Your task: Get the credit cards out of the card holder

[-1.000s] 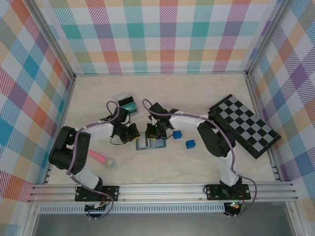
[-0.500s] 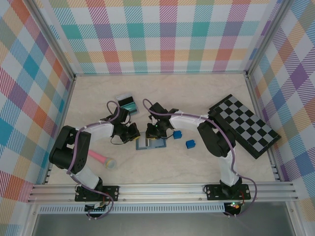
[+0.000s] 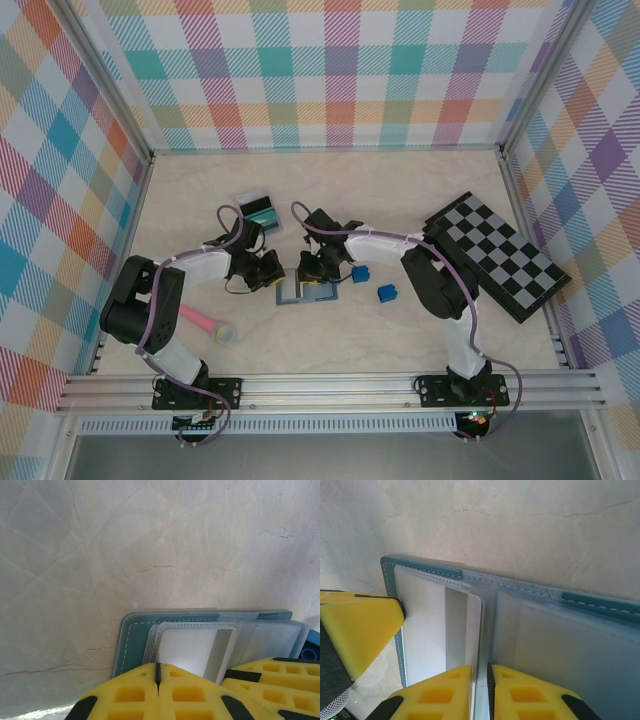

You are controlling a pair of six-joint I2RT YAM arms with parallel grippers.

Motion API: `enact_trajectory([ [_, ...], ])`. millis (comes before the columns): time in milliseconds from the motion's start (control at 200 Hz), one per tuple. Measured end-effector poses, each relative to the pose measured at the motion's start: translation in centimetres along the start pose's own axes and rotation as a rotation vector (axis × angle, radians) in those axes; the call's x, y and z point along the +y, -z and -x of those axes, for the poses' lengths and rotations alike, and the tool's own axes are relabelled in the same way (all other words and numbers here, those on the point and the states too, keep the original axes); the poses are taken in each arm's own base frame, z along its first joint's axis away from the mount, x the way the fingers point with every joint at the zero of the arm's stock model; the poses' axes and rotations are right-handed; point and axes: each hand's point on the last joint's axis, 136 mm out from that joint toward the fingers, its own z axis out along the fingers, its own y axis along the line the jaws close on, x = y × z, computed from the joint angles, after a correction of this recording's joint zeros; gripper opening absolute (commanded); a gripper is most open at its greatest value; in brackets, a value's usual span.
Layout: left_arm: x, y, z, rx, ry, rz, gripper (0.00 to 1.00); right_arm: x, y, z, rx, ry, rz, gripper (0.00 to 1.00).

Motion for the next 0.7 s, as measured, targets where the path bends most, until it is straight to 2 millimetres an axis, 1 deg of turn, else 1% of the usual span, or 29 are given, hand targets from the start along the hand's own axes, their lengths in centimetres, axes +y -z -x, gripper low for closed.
enact_trajectory([
  [320,0.00,0.00,-0.01,0.000,0.000,0.000,0.02,0.17,-0.35,-0.16,0.025,-0.018,0.026,0.16],
  [430,-0.01,-0.03,-0.02,0.000,-0.001,-0.002,0.02,0.23,-0.36,-0.15,0.029,-0.023,0.033,0.13],
  [700,0.00,0.00,0.00,-0.007,-0.004,-0.007,0.06,0.12,-0.32,-0.10,0.029,-0.030,0.032,0.05],
])
